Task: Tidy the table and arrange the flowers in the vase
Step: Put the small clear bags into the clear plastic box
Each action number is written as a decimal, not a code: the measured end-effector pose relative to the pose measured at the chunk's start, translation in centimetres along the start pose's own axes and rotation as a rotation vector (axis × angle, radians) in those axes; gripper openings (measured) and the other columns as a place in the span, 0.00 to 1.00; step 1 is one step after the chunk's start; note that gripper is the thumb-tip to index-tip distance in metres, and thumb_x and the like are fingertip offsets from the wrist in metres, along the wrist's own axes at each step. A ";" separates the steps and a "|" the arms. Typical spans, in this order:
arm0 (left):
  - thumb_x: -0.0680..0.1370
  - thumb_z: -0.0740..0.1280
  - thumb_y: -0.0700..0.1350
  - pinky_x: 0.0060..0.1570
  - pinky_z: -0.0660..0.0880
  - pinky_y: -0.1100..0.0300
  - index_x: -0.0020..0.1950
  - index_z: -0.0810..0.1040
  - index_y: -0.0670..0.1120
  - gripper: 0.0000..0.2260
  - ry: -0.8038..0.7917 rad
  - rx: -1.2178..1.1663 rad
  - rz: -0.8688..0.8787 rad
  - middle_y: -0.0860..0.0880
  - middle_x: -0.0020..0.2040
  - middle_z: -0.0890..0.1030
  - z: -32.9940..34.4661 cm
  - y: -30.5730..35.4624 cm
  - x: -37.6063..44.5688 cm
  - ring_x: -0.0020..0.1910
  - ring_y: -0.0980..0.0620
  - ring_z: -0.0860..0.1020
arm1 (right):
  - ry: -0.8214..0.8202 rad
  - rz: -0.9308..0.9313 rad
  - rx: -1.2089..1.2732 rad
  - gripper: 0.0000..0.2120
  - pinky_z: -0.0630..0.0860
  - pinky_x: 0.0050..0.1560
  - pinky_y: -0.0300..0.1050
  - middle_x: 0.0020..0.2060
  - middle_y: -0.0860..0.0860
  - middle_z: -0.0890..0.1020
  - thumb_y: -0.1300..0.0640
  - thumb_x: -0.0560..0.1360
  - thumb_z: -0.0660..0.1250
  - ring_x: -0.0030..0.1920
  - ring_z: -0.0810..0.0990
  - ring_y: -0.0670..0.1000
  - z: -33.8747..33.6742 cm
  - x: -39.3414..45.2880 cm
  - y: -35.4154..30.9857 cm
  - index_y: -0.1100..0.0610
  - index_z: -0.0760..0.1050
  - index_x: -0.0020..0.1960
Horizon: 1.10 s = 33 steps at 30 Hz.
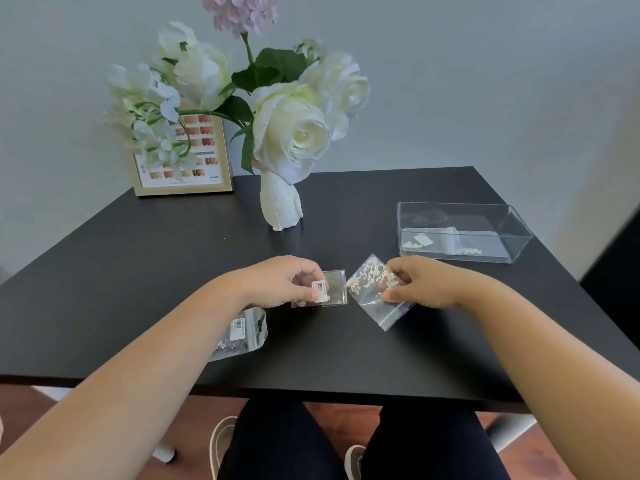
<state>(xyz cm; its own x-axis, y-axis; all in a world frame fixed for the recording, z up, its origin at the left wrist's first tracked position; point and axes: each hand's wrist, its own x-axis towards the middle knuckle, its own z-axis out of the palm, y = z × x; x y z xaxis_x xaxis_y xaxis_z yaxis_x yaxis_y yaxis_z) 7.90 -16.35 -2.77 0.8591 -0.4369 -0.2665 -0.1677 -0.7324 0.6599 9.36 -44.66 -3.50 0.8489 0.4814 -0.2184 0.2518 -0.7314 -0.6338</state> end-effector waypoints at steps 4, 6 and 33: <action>0.79 0.68 0.47 0.47 0.76 0.53 0.54 0.79 0.54 0.05 0.063 -0.039 0.001 0.55 0.43 0.84 0.0 -0.1 0.8 0.34 0.54 0.81 | 0.085 -0.027 0.139 0.13 0.73 0.43 0.44 0.36 0.52 0.79 0.53 0.74 0.70 0.35 0.75 0.46 -1.3 -1.0 0.8 0.63 0.77 0.48; 0.78 0.68 0.51 0.42 0.75 0.58 0.56 0.77 0.58 0.07 0.108 -0.022 0.016 0.57 0.44 0.84 0.0 0.3 1.5 0.31 0.56 0.79 | 0.195 -0.062 0.139 0.07 0.72 0.43 0.39 0.36 0.48 0.82 0.51 0.73 0.72 0.36 0.77 0.42 -3.2 -1.9 1.1 0.55 0.82 0.44; 0.82 0.54 0.46 0.59 0.59 0.45 0.69 0.68 0.61 0.17 0.359 0.305 0.142 0.58 0.54 0.79 3.7 12.0 17.1 0.61 0.47 0.70 | 0.629 0.375 -0.162 0.16 0.52 0.67 0.52 0.73 0.46 0.63 0.51 0.73 0.60 0.73 0.52 0.52 -11.7 -0.4 10.2 0.33 0.73 0.55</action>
<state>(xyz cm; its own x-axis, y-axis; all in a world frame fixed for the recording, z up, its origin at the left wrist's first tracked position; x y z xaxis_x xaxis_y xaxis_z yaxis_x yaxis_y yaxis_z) 18.81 -34.59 -2.02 0.9211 -0.3750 0.1049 -0.3826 -0.8216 0.4225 17.04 -57.97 -1.17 0.9845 -0.1453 0.0987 -0.0822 -0.8776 -0.4723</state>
